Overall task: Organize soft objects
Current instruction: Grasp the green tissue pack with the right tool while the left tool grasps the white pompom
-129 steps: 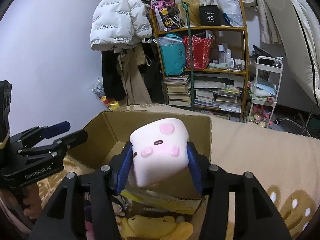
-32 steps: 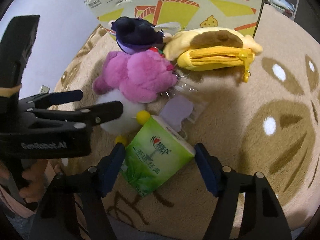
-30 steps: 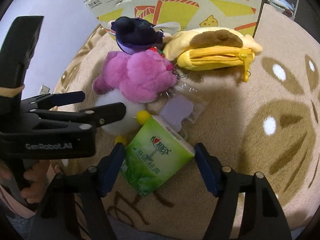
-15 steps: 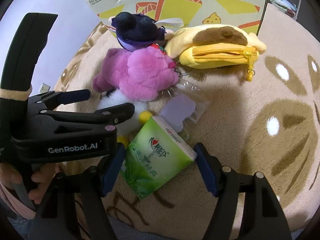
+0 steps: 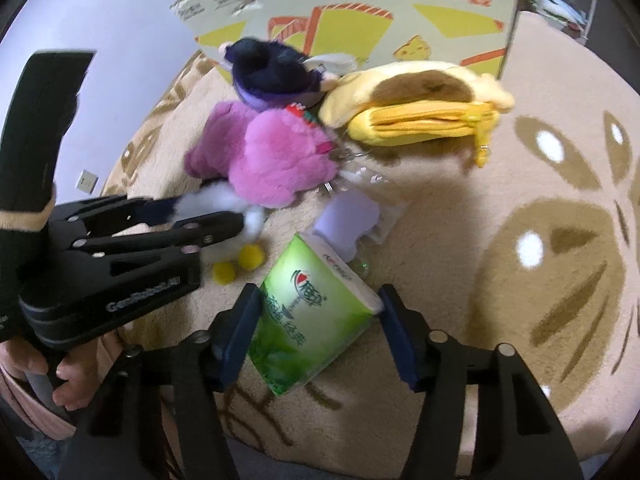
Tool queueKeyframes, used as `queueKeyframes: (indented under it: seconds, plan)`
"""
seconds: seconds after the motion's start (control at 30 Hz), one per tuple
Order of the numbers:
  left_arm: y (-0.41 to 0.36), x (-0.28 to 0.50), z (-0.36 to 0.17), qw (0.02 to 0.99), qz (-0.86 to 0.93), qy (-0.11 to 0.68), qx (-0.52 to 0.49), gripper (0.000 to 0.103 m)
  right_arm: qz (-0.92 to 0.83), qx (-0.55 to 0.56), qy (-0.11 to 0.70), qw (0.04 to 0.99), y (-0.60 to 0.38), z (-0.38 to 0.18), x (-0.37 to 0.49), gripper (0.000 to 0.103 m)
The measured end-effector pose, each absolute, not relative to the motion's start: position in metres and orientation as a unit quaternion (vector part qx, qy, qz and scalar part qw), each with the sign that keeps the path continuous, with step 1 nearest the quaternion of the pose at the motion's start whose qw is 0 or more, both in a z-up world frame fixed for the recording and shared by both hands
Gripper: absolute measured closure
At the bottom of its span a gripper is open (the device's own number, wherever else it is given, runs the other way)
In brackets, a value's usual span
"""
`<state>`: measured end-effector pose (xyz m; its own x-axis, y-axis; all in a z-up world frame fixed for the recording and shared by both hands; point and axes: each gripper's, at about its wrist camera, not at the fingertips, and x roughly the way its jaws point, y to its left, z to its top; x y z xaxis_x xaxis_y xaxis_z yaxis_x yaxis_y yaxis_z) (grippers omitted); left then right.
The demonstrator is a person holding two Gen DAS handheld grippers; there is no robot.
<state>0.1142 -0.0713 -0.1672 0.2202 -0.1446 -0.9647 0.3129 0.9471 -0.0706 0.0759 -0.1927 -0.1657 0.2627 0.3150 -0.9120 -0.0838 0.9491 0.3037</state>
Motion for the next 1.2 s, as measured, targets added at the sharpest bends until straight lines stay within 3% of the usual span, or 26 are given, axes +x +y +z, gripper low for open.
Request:
queueKeyframes:
  seconds: [0.17, 0.77, 0.9, 1.03, 1.13, 1.2]
  plan:
    - [-0.068, 0.106, -0.162, 0.778, -0.143, 0.608, 0.070, 0.071, 0.116, 0.089, 0.583, 0.799, -0.194, -0.158, 0.072, 0.049]
    - [-0.047, 0.082, -0.119, 0.831, -0.109, 0.542, 0.069, 0.072, 0.070, 0.082, 0.517, 0.849, -0.217, -0.122, 0.057, 0.055]
    - [-0.044, 0.072, -0.105, 0.848, -0.106, 0.515, 0.070, 0.072, 0.068, 0.088, 0.501, 0.858, -0.220, -0.115, 0.055, 0.069]
    - [-0.042, 0.063, -0.090, 0.867, -0.099, 0.484, 0.065, 0.072, 0.078, 0.087, 0.474, 0.872, -0.219, -0.105, 0.056, 0.072]
    - [-0.035, 0.057, -0.081, 0.878, -0.098, 0.465, 0.050, 0.081, 0.085, 0.089, 0.462, 0.879, -0.214, -0.101, 0.057, 0.072]
    - [-0.032, 0.053, -0.075, 0.886, -0.098, 0.450, 0.044, 0.081, 0.088, 0.088, 0.450, 0.885, -0.212, -0.095, 0.056, 0.072]
